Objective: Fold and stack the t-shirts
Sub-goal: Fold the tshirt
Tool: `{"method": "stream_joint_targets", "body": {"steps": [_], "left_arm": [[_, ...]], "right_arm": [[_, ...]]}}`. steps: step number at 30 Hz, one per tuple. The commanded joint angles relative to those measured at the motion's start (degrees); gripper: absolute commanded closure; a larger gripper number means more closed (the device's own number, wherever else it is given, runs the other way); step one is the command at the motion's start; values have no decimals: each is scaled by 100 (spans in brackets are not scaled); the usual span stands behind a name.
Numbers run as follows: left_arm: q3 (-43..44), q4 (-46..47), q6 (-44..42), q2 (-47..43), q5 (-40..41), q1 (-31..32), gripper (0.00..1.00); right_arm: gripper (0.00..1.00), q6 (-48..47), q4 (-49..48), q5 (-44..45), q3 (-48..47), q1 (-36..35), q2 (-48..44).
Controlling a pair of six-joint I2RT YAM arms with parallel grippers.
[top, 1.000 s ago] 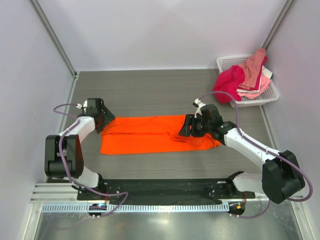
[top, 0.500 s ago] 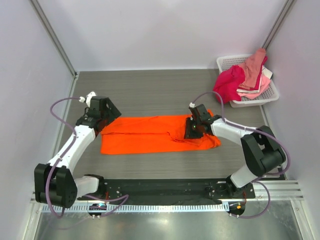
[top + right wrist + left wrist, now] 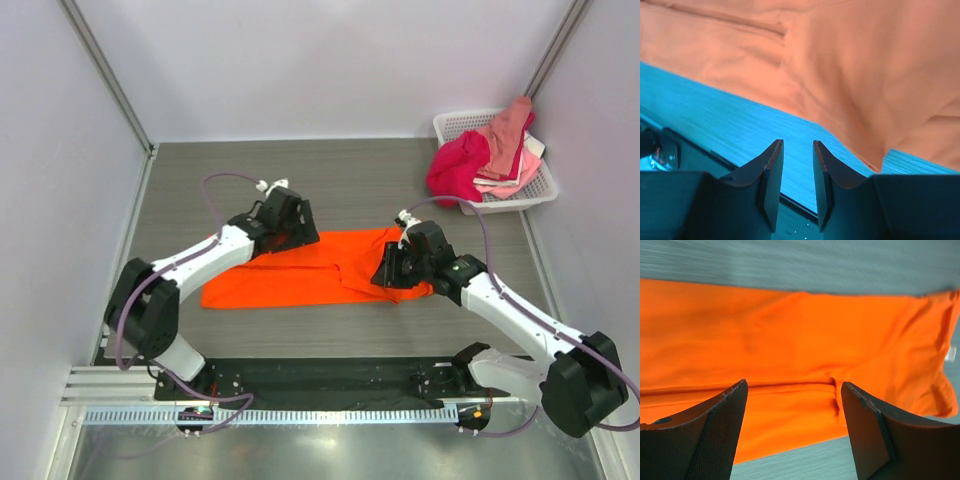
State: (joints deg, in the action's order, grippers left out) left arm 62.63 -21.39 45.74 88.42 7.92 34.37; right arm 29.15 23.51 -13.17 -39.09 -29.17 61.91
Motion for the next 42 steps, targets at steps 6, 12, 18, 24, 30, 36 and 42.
{"method": "stream_joint_targets", "body": {"steps": [6, 12, 18, 24, 30, 36, 42], "left_arm": [[513, 697, -91, 833, -650, 641, 29], [610, 803, -240, 966, -775, 799, 40], [636, 838, -249, 1028, -976, 799, 40], [768, 961, -328, 1317, -1522, 834, 44], [785, 488, -407, 1064, -610, 800, 42], [382, -312, -496, -96, 551, 62, 24], [-198, -647, -277, -1176, 930, -677, 17]], "right_arm": [[72, 56, 120, 1668, -406, -10, 892], [87, -102, 145, 1476, -354, -123, 1622], [89, 56, 207, 1396, 6, -502, 1220], [83, 179, 417, 1632, 103, -511, 770], [53, 767, 295, 2845, 279, -441, 357], [37, 1802, 111, 3381, 463, -397, 383], [32, 2402, -372, 3488, 596, -283, 988]]}}
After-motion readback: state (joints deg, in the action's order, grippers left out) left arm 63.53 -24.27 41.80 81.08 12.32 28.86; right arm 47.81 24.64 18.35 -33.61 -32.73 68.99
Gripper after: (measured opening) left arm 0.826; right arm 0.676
